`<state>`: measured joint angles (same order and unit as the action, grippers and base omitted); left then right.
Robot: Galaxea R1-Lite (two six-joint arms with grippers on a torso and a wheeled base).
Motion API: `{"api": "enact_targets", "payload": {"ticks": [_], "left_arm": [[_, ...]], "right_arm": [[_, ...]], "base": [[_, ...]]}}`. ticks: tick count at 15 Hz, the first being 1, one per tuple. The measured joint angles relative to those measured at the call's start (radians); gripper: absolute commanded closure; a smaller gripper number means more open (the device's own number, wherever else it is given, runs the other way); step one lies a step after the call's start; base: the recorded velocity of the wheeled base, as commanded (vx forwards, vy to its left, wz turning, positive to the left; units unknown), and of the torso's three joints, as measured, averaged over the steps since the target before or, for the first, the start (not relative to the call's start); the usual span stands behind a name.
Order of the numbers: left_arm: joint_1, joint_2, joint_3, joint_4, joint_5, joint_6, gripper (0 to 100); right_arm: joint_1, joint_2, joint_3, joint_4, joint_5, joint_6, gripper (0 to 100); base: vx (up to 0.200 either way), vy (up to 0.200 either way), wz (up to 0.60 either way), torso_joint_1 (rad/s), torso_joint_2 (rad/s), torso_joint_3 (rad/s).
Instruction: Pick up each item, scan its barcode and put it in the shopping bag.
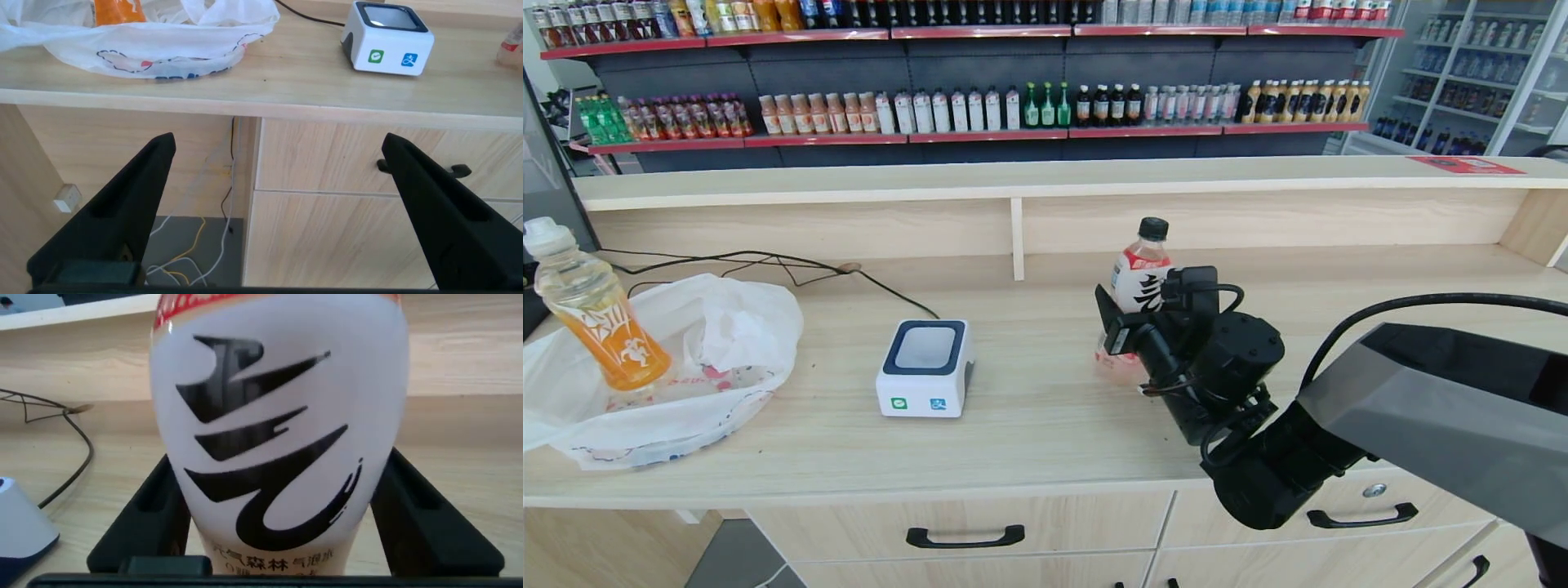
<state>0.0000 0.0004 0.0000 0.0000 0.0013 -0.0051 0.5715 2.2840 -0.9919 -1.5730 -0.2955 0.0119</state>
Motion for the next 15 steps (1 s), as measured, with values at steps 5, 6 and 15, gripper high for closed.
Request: {"api": "enact_targets", "payload": {"ticks": [5, 6, 15], "left_arm": [[0.000, 0.000, 0.000, 0.000, 0.000, 0.000, 0], [0.000, 0.000, 0.000, 0.000, 0.000, 0.000, 0], [0.000, 0.000, 0.000, 0.000, 0.000, 0.000, 0]], "right_arm": [[0.000, -0.005, 0.004, 0.004, -0.003, 0.007, 100], [0.000, -0.007, 0.005, 0.005, -0.003, 0.007, 100], [0.020, -0.090, 0.089, 0.004, -0.003, 0.005, 100]], "base": [[0.000, 0.000, 0.00, 0.000, 0.00, 0.000], [0.000, 0.000, 0.00, 0.000, 0.00, 0.000], [0.000, 0.000, 0.00, 0.000, 0.00, 0.000]]}}
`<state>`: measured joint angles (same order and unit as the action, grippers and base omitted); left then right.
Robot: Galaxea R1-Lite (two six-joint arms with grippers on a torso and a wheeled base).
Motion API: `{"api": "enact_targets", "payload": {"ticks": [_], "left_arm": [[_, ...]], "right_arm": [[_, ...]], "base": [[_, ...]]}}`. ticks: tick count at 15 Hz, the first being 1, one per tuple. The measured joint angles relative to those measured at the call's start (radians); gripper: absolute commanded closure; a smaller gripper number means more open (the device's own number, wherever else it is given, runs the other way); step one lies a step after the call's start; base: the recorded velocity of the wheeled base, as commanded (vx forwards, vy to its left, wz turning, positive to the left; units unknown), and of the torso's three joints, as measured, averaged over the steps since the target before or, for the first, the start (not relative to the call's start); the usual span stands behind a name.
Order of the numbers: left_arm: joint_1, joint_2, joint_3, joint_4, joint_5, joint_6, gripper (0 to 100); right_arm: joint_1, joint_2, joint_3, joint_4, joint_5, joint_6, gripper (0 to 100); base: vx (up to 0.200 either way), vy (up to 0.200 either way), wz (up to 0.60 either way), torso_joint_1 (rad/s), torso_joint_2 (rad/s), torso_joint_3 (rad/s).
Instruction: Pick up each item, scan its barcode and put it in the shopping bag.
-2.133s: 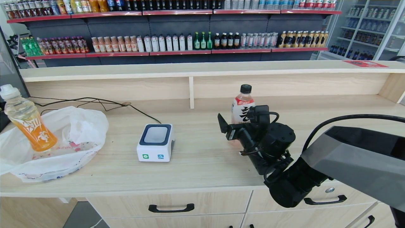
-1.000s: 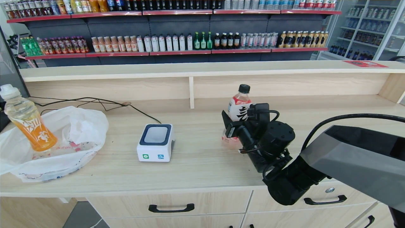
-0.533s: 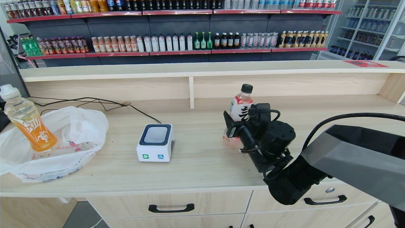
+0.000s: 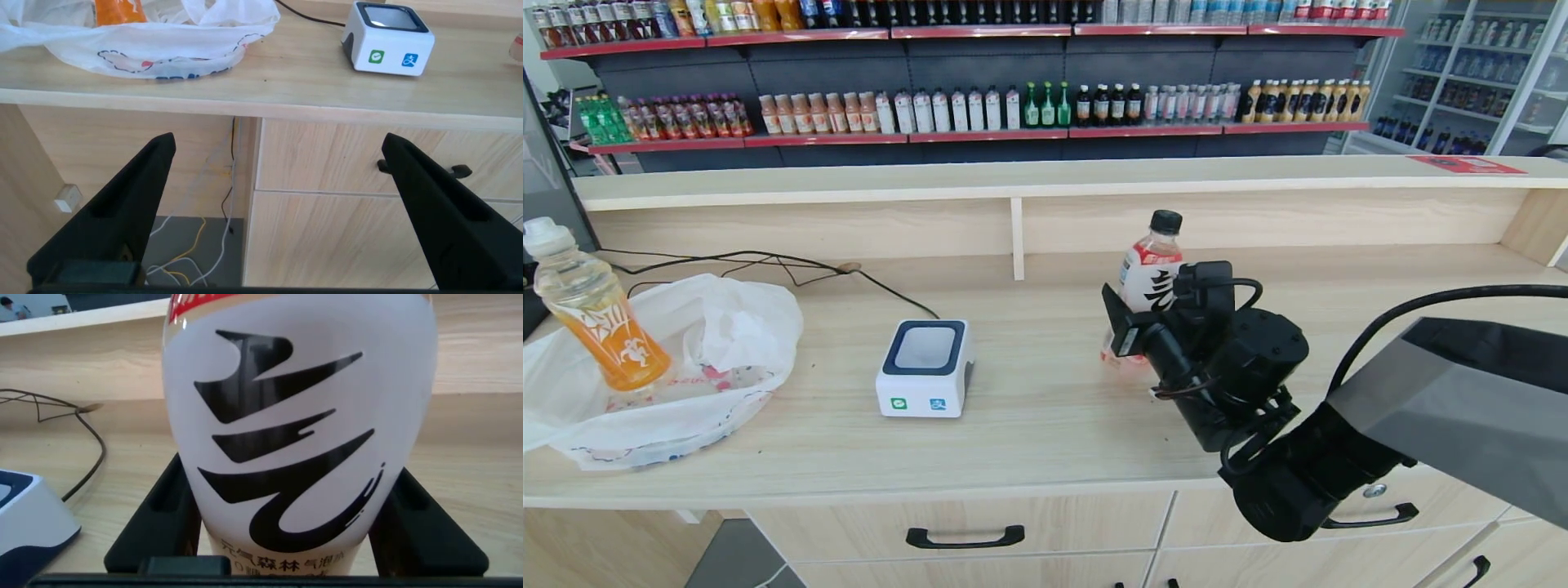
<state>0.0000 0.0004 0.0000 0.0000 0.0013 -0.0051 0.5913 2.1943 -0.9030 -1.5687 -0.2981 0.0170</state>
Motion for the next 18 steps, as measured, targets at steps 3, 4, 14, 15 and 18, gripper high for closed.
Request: {"api": "enact_targets", "payload": {"ticks": [3, 4, 14, 15, 18], "left_arm": [[0.000, 0.000, 0.000, 0.000, 0.000, 0.000, 0], [0.000, 0.000, 0.000, 0.000, 0.000, 0.000, 0], [0.000, 0.000, 0.000, 0.000, 0.000, 0.000, 0], [0.000, 0.000, 0.000, 0.000, 0.000, 0.000, 0], [0.000, 0.000, 0.000, 0.000, 0.000, 0.000, 0]], "right_arm": [[0.002, -0.100, 0.102, -0.001, 0.003, -0.002, 100], [0.003, -0.136, 0.137, -0.001, 0.003, -0.012, 100], [0.163, -0.444, 0.380, -0.001, 0.001, -0.141, 100], [0.169, -0.470, 0.409, -0.001, 0.002, -0.114, 100], [0.206, -0.528, 0.455, -0.001, 0.009, 0.026, 100]], "base": [[0.000, 0.000, 0.00, 0.000, 0.00, 0.000], [0.000, 0.000, 0.00, 0.000, 0.00, 0.000], [0.000, 0.000, 0.00, 0.000, 0.00, 0.000], [0.000, 0.000, 0.00, 0.000, 0.00, 0.000], [0.000, 0.000, 0.00, 0.000, 0.00, 0.000]]}}
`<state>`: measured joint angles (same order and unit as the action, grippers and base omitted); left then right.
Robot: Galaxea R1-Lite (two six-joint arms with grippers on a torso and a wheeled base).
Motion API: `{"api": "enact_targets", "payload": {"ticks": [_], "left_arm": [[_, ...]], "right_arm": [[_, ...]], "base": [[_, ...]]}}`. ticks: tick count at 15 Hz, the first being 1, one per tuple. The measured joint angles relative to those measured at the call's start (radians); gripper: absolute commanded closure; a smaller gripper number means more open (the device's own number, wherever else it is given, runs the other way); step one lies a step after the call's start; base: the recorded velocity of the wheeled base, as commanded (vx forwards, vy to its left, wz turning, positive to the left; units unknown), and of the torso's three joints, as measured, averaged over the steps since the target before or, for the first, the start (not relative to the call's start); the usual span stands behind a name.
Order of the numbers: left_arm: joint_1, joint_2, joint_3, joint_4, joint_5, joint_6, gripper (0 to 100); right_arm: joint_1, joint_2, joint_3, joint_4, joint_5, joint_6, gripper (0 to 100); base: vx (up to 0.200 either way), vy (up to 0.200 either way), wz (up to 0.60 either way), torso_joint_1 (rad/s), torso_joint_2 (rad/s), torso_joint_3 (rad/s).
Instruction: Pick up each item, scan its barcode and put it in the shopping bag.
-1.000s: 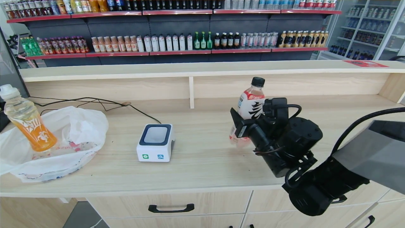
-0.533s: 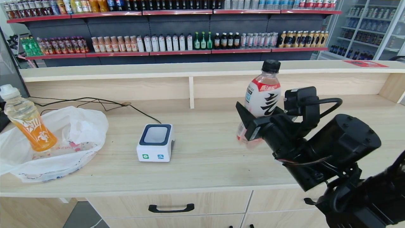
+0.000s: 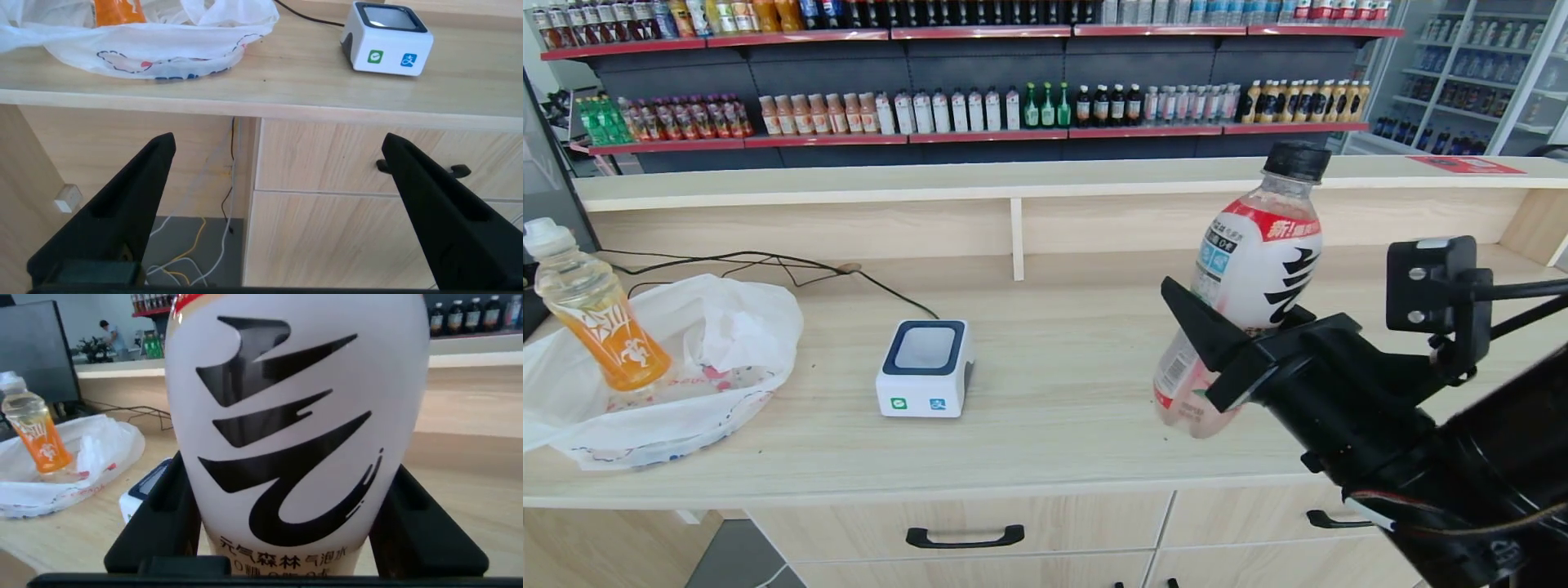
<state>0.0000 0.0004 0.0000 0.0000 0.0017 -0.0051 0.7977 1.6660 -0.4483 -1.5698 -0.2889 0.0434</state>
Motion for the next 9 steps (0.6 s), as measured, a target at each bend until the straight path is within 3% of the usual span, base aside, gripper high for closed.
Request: {"api": "enact_targets", "payload": {"ticks": [9], "left_arm": [[0.000, 0.000, 0.000, 0.000, 0.000, 0.000, 0]], "right_arm": [[0.026, -0.080, 0.010, 0.000, 0.216, 0.356, 100]], "base": [[0.000, 0.000, 0.00, 0.000, 0.00, 0.000]]}}
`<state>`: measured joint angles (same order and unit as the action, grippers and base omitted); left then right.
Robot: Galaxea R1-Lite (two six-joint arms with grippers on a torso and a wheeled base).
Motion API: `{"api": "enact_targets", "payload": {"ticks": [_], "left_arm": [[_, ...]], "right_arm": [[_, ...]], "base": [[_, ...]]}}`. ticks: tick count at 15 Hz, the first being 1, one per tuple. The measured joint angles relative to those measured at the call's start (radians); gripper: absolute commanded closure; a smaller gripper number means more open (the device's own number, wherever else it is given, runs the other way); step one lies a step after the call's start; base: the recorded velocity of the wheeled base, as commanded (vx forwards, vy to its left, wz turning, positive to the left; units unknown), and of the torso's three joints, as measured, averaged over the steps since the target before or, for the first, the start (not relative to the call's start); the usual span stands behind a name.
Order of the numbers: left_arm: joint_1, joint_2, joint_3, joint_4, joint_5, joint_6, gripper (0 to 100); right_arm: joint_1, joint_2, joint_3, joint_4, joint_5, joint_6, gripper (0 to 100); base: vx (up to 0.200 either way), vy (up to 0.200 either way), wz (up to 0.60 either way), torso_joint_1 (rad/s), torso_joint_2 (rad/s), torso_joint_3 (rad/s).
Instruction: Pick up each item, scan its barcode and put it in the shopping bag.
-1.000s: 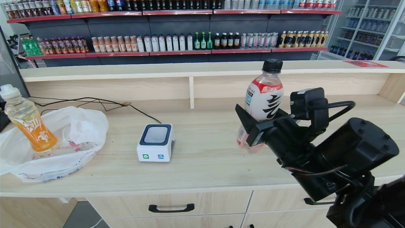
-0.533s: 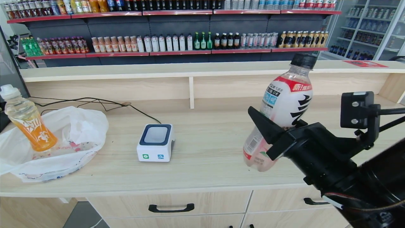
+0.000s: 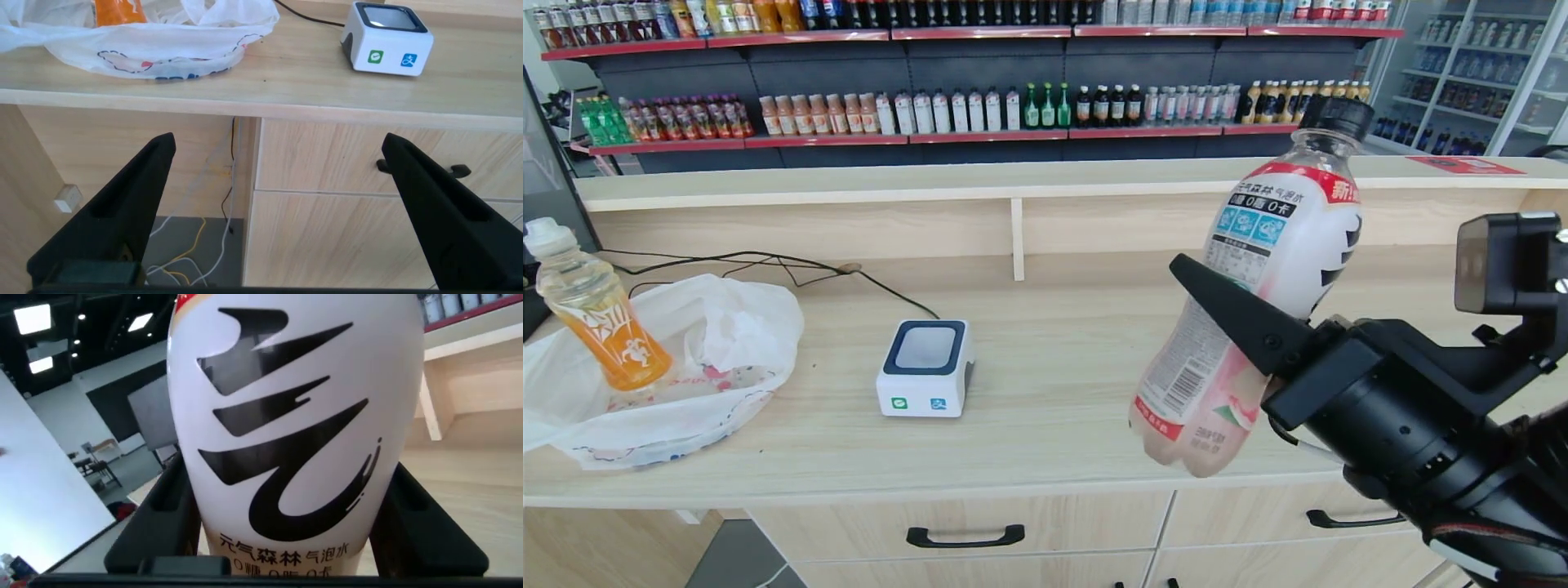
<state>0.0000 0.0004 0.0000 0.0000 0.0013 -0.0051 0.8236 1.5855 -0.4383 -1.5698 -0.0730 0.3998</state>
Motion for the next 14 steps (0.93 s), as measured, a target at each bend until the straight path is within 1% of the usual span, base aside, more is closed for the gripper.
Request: {"api": "enact_targets", "payload": {"ticks": [2, 5, 8, 13, 14], "left_arm": [[0.000, 0.000, 0.000, 0.000, 0.000, 0.000, 0], [0.000, 0.000, 0.000, 0.000, 0.000, 0.000, 0], [0.000, 0.000, 0.000, 0.000, 0.000, 0.000, 0], [0.000, 0.000, 0.000, 0.000, 0.000, 0.000, 0], [0.000, 0.000, 0.000, 0.000, 0.000, 0.000, 0]], "right_arm": [[-0.001, -0.014, -0.002, 0.000, 0.014, 0.050, 100], [0.000, -0.027, -0.020, 0.000, 0.043, 0.056, 100], [0.000, -0.045, -0.026, 0.000, 0.144, 0.073, 100], [0.003, -0.080, -0.057, -0.002, 0.172, 0.129, 100], [0.004, -0.087, -0.060, 0.000, 0.192, 0.130, 100]], "base": [[0.000, 0.000, 0.00, 0.000, 0.00, 0.000], [0.000, 0.000, 0.00, 0.000, 0.00, 0.000], [0.000, 0.000, 0.00, 0.000, 0.00, 0.000], [0.000, 0.000, 0.00, 0.000, 0.00, 0.000], [0.000, 0.000, 0.00, 0.000, 0.00, 0.000]]}}
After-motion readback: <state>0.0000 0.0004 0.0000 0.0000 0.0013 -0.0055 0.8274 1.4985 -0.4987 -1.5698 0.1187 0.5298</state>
